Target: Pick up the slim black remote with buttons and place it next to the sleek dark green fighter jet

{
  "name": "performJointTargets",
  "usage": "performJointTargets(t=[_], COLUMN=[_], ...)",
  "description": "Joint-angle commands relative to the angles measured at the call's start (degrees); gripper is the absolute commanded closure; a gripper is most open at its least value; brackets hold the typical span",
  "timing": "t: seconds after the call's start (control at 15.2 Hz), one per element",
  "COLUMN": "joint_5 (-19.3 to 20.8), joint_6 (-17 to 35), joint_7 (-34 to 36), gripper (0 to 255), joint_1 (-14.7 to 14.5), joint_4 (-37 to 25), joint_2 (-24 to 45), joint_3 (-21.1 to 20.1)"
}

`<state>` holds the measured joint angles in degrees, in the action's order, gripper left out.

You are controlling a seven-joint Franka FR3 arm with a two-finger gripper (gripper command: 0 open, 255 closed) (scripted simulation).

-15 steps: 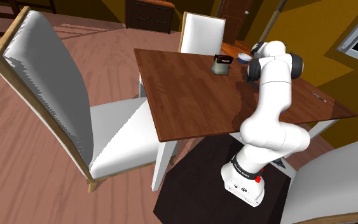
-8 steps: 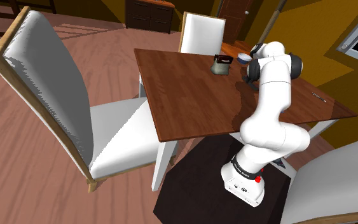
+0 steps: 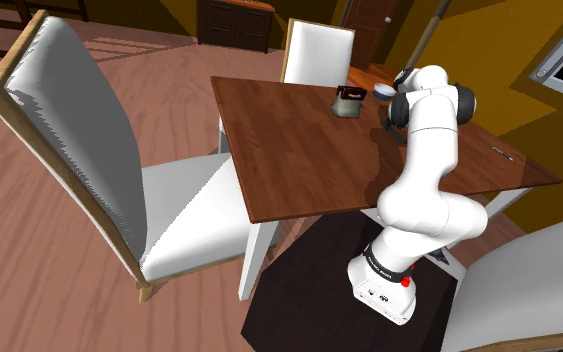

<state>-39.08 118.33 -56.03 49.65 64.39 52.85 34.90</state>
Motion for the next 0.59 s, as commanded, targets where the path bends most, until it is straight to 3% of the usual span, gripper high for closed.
performJointTargets(t=[0.0,0.2,0.53], joint_5=[0.4,1.6,1.6], joint_6=[-0.9,-3.5,-3.5], joint_7=[0.1,0.4,0.4], gripper=[0,0,0], joint_1=[-0.3,-0.9,-0.9], joint_4=[0.5,1.2,1.2], joint_2=[-1.3,-4.6,-4.6], joint_3=[0.4,1.7,1.7])
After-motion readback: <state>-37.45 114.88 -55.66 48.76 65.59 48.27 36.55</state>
